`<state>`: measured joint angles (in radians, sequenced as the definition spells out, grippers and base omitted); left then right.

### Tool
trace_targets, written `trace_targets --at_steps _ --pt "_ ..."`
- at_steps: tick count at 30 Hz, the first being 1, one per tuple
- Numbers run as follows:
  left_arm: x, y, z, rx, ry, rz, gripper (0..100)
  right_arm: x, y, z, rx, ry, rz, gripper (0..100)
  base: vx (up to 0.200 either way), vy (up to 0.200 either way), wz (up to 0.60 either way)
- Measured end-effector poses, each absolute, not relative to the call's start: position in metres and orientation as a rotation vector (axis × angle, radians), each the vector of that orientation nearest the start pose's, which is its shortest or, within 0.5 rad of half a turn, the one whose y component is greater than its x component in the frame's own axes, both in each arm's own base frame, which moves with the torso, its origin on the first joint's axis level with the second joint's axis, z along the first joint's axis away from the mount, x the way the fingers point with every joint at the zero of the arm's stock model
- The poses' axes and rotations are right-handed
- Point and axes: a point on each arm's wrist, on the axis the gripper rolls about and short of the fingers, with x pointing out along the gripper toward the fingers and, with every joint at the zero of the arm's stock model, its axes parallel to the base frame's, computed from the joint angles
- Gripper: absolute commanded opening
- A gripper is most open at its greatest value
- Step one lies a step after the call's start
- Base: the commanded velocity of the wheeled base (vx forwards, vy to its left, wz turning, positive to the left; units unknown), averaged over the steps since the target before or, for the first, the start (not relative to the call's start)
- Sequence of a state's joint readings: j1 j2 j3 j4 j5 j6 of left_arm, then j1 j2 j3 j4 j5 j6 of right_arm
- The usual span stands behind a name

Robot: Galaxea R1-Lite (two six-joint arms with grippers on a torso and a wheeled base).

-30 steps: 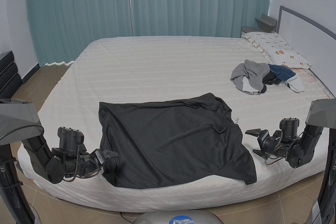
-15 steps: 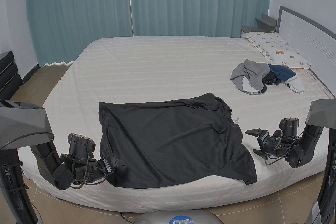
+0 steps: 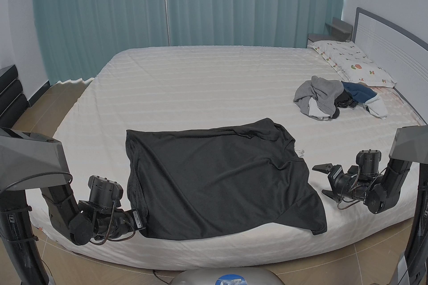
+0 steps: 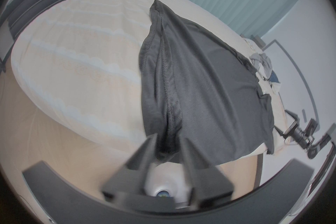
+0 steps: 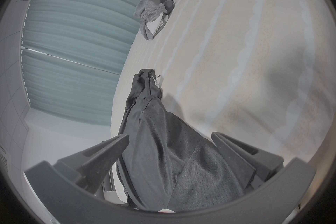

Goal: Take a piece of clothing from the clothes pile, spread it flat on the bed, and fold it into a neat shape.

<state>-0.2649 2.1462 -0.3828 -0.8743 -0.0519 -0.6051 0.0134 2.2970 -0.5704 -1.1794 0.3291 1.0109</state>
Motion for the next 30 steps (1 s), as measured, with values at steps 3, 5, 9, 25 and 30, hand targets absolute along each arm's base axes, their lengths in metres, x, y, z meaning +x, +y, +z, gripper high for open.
trace_targets --at_steps 3,5,9,25,30 --pt "0.256 -0.062 -0.016 -0.418 0.951 -0.011 0 0.333 0.012 -0.013 1.061 0.669 0.030 100 0.000 0.000 0.00" --pt "0.255 -0.055 -0.016 -0.409 0.951 0.010 0 0.333 0.012 -0.013 1.060 0.668 0.029 100 0.000 0.000 0.00" --pt "0.256 -0.041 -0.015 -0.379 0.936 0.054 0 0.330 0.011 -0.011 1.034 0.668 0.032 100 0.000 0.000 0.00" --pt "0.252 -0.026 0.002 -0.319 0.861 0.126 0 0.314 0.030 -0.016 0.797 0.778 0.021 100 0.000 0.000 0.00" --pt "0.252 -0.026 0.005 -0.323 0.846 0.124 0 0.313 0.042 -0.020 0.778 0.807 0.047 100 0.000 0.000 0.00"
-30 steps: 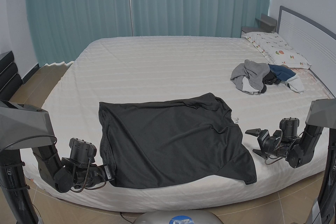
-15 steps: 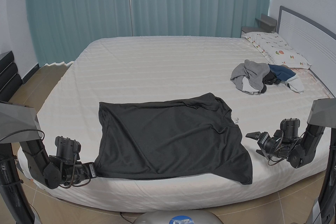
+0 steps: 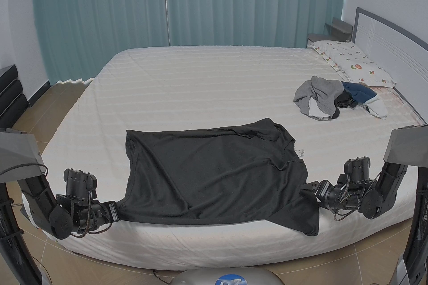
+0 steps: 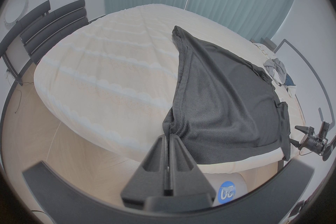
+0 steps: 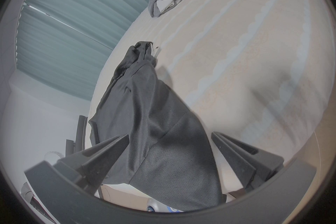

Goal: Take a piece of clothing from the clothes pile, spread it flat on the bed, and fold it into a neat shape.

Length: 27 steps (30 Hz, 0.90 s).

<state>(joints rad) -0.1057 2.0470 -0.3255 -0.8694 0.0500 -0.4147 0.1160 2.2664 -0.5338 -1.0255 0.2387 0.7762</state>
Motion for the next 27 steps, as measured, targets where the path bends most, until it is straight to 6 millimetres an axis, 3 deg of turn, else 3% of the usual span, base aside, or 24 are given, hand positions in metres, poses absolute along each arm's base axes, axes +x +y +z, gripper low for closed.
trace_targets --at_steps 6,7,16,27 --pt "0.253 -0.025 0.006 -0.326 0.840 0.125 0 0.320 0.047 -0.025 0.769 0.810 0.060 100 0.000 0.000 0.00" --pt "0.253 -0.025 0.006 -0.326 0.840 0.126 0 0.322 0.047 -0.025 0.763 0.806 0.063 0 0.000 0.000 0.00" --pt "0.256 -0.022 0.007 -0.334 0.829 0.134 0 0.330 0.043 -0.030 0.724 0.797 0.063 0 0.000 0.000 0.00" --pt "0.261 -0.023 0.010 -0.368 0.803 0.143 0 0.356 0.039 -0.017 0.722 0.684 0.058 0 0.000 0.000 0.00"
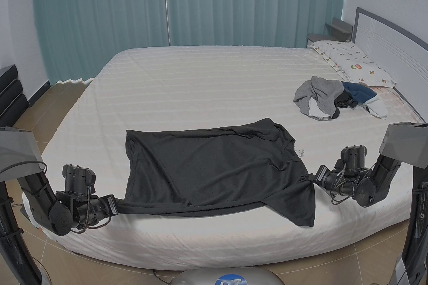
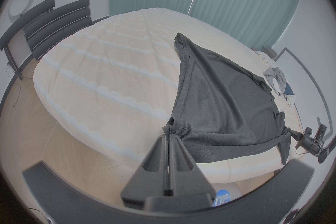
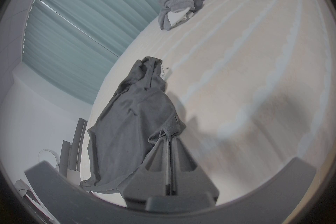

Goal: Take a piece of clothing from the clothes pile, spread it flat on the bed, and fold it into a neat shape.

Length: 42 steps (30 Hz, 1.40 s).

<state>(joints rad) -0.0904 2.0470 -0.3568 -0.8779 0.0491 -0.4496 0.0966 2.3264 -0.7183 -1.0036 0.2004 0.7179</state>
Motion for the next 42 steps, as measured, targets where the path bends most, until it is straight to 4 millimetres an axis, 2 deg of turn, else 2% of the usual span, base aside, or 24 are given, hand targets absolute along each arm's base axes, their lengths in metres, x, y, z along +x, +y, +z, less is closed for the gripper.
trace_targets --at_steps 7,16,30,31,37,42 --pt "0.266 -0.023 0.012 -0.403 0.783 0.152 0 0.372 0.043 -0.010 0.707 0.664 0.075 0 0.000 0.000 0.00" --pt "0.267 -0.024 0.012 -0.407 0.780 0.149 0 0.402 0.046 -0.011 0.676 0.585 0.047 0 0.000 0.000 0.00" --pt "0.267 -0.025 0.011 -0.408 0.787 0.143 0 0.431 0.057 -0.025 0.649 0.489 -0.015 0 0.000 0.000 0.00" --pt "0.267 -0.025 0.011 -0.408 0.788 0.142 0 0.431 0.058 -0.027 0.647 0.488 -0.016 100 0.000 0.000 0.00" --pt "0.266 -0.025 0.010 -0.409 0.791 0.140 0 0.430 0.060 -0.032 0.654 0.492 -0.002 100 0.000 0.000 0.00" --pt "0.267 -0.025 0.009 -0.407 0.796 0.141 0 0.422 0.051 -0.024 0.677 0.504 0.047 100 0.000 0.000 0.00"
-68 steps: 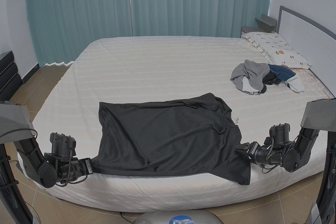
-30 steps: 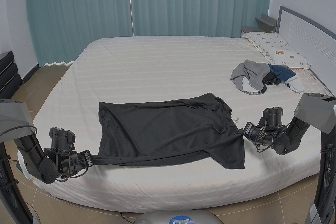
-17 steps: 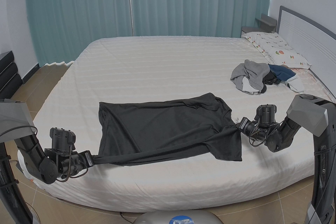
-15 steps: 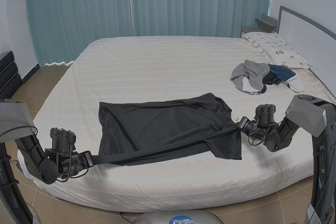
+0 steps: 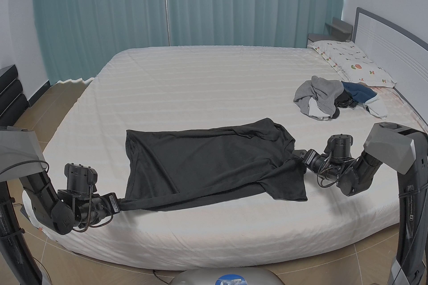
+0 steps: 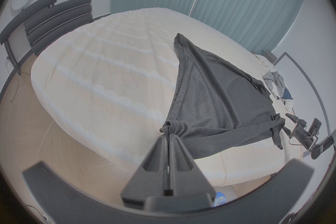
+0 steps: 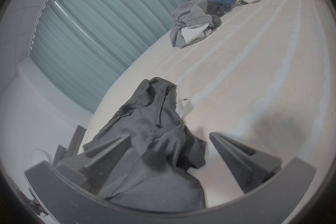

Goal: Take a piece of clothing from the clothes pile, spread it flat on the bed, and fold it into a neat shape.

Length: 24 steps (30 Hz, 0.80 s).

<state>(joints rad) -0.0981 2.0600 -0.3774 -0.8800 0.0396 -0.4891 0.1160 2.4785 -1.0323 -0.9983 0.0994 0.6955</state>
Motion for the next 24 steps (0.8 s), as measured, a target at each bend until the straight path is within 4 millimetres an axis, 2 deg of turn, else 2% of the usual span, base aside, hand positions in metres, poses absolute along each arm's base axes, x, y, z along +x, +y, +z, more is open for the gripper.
trace_targets --at_steps 6,13,17,24 --pt "0.267 -0.025 0.008 -0.407 0.801 0.142 0 0.398 0.035 -0.010 0.706 0.561 0.110 100 0.000 0.000 0.00" --pt "0.266 -0.025 0.007 -0.406 0.803 0.143 0 0.363 0.031 -0.013 0.678 0.673 0.171 100 0.000 0.000 0.00" --pt "0.266 -0.025 0.007 -0.406 0.805 0.143 0 0.355 0.038 -0.016 0.663 0.706 0.190 100 0.000 0.000 0.00" --pt "0.266 -0.025 0.007 -0.406 0.806 0.144 0 0.354 0.053 -0.022 0.646 0.735 0.220 100 0.000 0.000 0.00"
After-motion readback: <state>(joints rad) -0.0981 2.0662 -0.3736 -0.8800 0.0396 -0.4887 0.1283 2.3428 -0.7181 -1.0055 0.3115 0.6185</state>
